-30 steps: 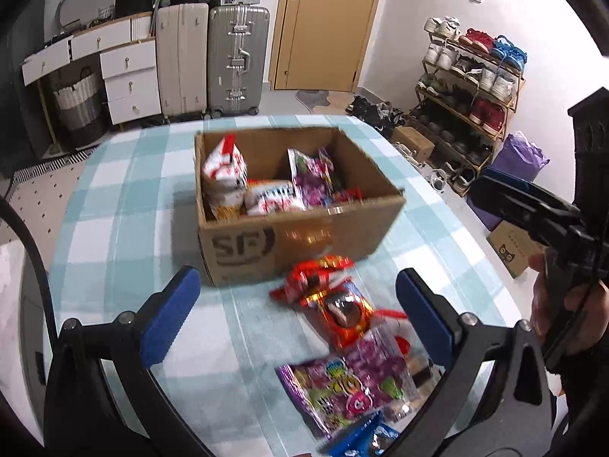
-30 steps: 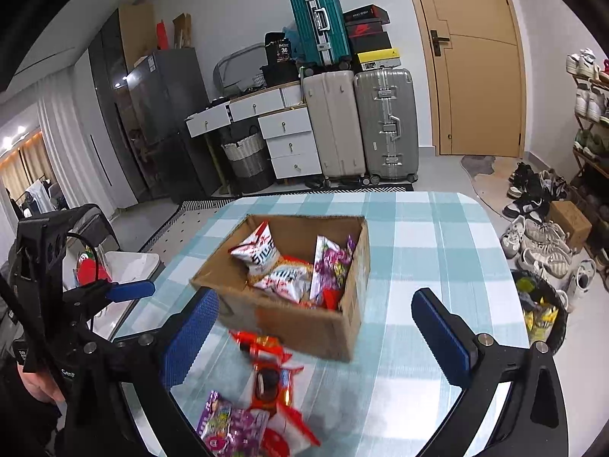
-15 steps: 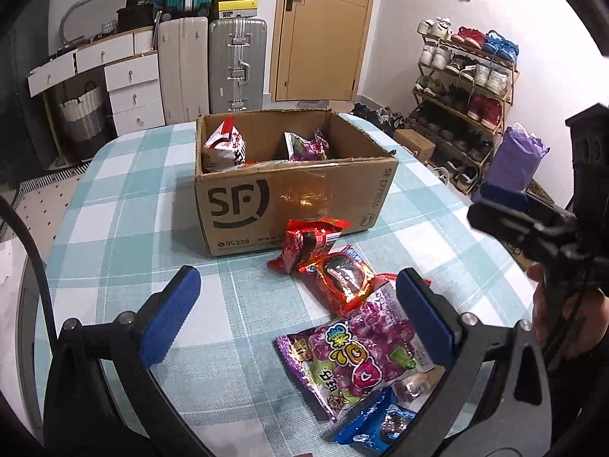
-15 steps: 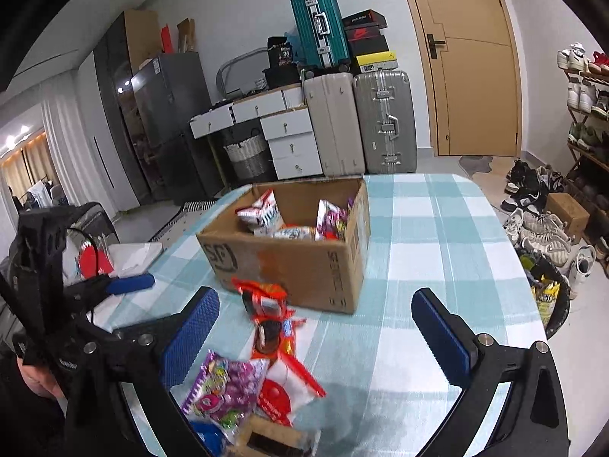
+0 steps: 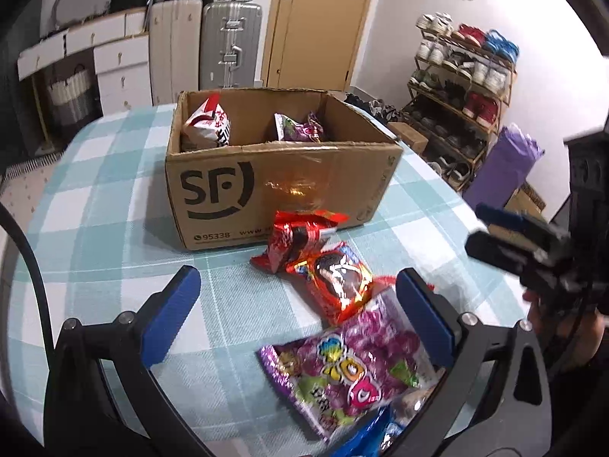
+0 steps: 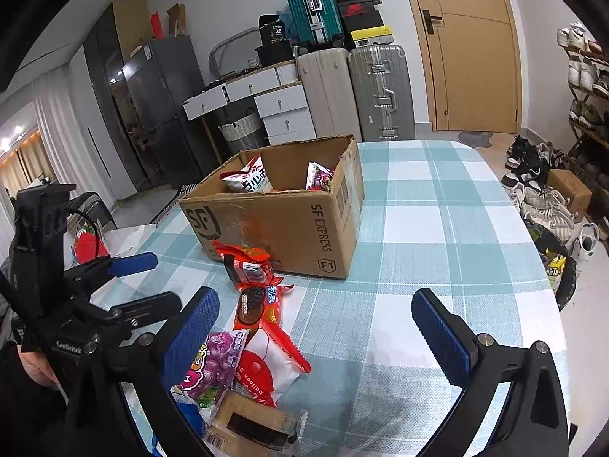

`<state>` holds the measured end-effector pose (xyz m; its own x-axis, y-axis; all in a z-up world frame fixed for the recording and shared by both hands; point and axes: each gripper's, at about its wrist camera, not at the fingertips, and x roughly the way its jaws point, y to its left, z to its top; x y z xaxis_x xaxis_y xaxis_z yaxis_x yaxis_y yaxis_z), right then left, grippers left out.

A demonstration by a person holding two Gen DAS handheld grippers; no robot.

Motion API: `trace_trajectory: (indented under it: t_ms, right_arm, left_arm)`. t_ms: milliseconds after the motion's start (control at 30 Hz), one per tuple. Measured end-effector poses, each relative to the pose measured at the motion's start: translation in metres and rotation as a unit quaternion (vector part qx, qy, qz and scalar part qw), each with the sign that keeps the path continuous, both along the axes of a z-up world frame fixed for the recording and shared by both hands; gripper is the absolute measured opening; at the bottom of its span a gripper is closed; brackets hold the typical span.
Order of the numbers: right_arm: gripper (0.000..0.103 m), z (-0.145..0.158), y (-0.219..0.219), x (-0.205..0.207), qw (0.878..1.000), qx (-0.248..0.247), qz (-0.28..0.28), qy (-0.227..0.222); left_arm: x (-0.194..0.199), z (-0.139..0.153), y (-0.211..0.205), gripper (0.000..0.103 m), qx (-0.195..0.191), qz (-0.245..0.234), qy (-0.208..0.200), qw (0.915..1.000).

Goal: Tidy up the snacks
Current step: 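Move both tools back to the snack pile in front of the box, then close the left gripper on the red chip bag while the right gripper hovers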

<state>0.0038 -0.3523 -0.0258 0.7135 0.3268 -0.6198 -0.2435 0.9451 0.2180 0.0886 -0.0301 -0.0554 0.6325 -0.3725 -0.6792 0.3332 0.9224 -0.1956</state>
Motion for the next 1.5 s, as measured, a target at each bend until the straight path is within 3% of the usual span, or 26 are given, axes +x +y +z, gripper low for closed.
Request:
trace_trajectory:
  t_ms: [167,333,533,667,867,1200,1233,1267,1500]
  right_arm:
    - [0.103,-0.007,0.001,0.004,1.000,-0.004,-0.002,0.013]
    - [0.103,-0.014,0.003,0.009,1.000,-0.015,-0.006,0.025]
    - [0.103,-0.017,-0.001,0.011,0.999,-0.017,-0.010,0.028]
    - [0.103,-0.018,0.000,0.011,0.999,-0.018,-0.010,0.029]
    - [0.103,-0.019,0.003,0.011,0.999,-0.020,-0.006,0.029]
    - [0.103,-0.024,0.006,0.012,0.999,-0.027,-0.005,0.036]
    - [0.103,-0.025,0.005,0.013,0.999,-0.027,-0.006,0.037]
    - [0.103,-0.025,0.005,0.013,0.999,-0.027,-0.006,0.038]
    - [0.103,-0.026,0.004,0.013,0.999,-0.024,-0.008,0.041]
  left_arm:
    - [0.022,-0.011,-0.009,0.102,-0.014,0.007,0.018,0.9997]
    - [0.048,-0.029,-0.028,0.096,-0.005,0.005,0.040,0.9992]
    - [0.066,-0.046,-0.049,0.091,0.020,0.002,0.039,0.9990]
    - [0.082,-0.057,-0.062,0.073,0.040,0.003,0.047,0.9981]
    - [0.098,-0.065,-0.068,0.041,0.034,0.003,0.055,0.9979]
    - [0.111,-0.070,-0.084,0.023,0.025,-0.014,0.057,0.9979]
    - [0.110,-0.069,-0.086,0.017,0.026,-0.015,0.055,0.9981]
    - [0.112,-0.069,-0.089,0.003,0.026,-0.018,0.054,0.9981]
    - [0.094,-0.073,-0.082,0.000,0.013,-0.027,0.055,0.9980]
